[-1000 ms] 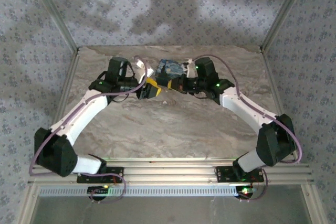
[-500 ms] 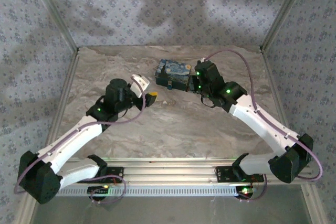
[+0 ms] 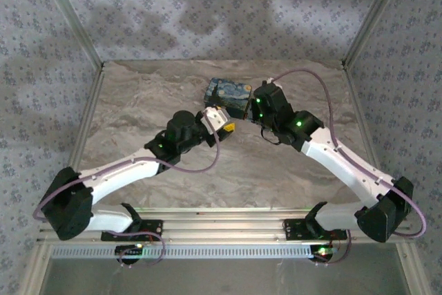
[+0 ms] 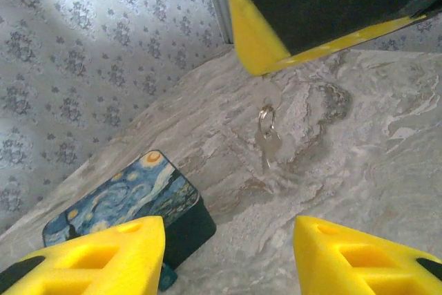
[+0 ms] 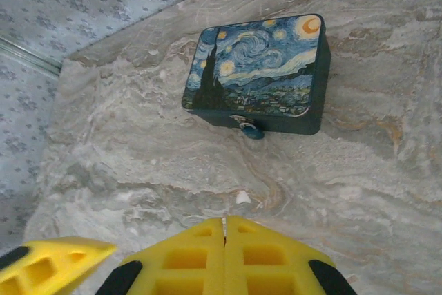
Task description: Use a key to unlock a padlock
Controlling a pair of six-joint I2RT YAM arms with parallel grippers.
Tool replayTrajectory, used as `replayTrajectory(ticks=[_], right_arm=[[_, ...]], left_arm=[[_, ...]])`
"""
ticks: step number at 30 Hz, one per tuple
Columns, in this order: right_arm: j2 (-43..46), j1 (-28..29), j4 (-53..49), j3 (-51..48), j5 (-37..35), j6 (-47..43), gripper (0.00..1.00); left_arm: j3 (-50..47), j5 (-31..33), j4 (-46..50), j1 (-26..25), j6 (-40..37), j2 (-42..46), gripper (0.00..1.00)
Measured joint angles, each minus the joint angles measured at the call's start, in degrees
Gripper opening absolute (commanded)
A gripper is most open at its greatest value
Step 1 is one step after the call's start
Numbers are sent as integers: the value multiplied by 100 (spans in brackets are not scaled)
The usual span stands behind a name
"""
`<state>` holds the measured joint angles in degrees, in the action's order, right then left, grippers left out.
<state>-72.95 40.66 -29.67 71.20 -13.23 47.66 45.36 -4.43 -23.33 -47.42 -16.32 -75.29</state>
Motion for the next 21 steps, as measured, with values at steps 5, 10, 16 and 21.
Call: replayTrajectory(ticks=[5, 10, 16, 21], right_arm=[[59, 0, 76, -24, 173, 411, 0], [59, 0, 120, -76, 319, 625, 0], [59, 0, 168, -149, 376, 769, 0], [68, -2, 177, -208, 378, 863, 0]], left_arm=[[170, 90, -461, -103, -28, -400, 52], [417, 85, -732, -146, -42, -579, 52], [529, 87, -859, -201, -63, -691, 52], [529, 87, -909, -271, -79, -811, 52]])
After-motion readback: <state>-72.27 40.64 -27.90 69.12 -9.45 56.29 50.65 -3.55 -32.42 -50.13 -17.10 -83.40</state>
